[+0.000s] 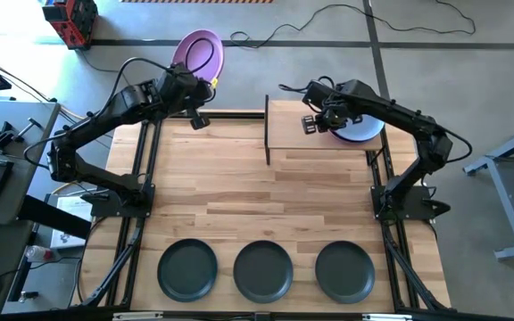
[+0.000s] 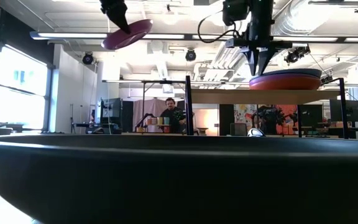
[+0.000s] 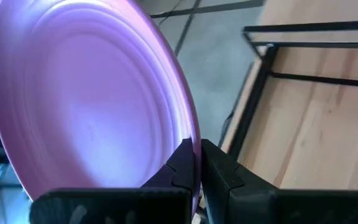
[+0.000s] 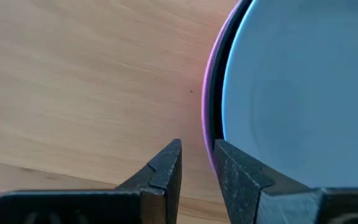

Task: Place and stack plates onto a shelf
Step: Put the violet plate on the shelf

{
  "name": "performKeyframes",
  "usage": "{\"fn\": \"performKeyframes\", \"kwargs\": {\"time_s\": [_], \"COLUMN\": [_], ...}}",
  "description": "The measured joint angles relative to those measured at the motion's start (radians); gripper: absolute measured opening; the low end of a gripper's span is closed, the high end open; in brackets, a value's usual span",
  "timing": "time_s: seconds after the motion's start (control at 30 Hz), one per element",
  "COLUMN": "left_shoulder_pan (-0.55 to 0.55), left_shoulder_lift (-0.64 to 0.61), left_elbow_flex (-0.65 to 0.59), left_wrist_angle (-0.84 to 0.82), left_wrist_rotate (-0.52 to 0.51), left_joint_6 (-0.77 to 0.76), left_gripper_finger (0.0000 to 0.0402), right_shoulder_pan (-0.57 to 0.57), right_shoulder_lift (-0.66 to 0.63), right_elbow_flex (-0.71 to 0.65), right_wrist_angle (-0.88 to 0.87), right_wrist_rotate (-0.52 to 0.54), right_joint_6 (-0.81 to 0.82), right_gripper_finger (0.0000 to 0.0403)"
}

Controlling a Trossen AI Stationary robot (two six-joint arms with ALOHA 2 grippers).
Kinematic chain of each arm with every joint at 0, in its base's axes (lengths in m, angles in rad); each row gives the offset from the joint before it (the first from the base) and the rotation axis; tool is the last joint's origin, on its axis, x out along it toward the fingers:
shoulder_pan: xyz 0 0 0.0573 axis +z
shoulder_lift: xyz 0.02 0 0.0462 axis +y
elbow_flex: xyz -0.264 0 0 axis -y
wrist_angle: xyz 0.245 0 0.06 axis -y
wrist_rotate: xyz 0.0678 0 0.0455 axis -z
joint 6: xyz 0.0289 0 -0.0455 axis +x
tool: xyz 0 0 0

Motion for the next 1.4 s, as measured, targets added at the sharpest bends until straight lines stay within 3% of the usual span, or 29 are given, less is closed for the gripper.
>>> {"fn": "performKeyframes", "kwargs": {"time_s": [0.2, 0.37, 0.7, 1.07, 1.27, 1.4], "left_shoulder_pan": [-0.001, -0.014, -0.126, -0.297, -0.376, -0.423], "left_shoulder_lift": [0.002, 0.005, 0.005, 0.046, 0.118, 0.168], "left_elbow_flex": [0.000, 0.000, 0.000, 0.000, 0.000, 0.000], "left_wrist_angle": [0.000, -0.026, -0.150, -0.177, -0.182, -0.180], "left_wrist_rotate": [0.117, 0.168, 0.172, 0.159, 0.115, 0.036], "left_joint_6": [0.031, 0.047, 0.236, 0.371, 0.431, 0.448], "left_gripper_finger": [0.0003, 0.0003, 0.0003, 0.0003, 0.0003, 0.0003], "right_shoulder_pan": [0.018, 0.046, 0.064, 0.068, 0.106, 0.143], "right_shoulder_lift": [-0.002, -0.002, -0.002, -0.002, -0.002, -0.002], "right_elbow_flex": [0.062, 0.160, 0.337, 0.362, 0.362, 0.362], "right_wrist_angle": [0.010, 0.018, 0.052, 0.122, 0.124, 0.125], "right_wrist_rotate": [-0.087, -0.092, -0.150, -0.285, -0.279, -0.196], "right_joint_6": [-0.071, -0.104, -0.152, -0.169, -0.100, -0.027], "right_gripper_finger": [0.0092, 0.0092, 0.0092, 0.0092, 0.0092, 0.0092]}}
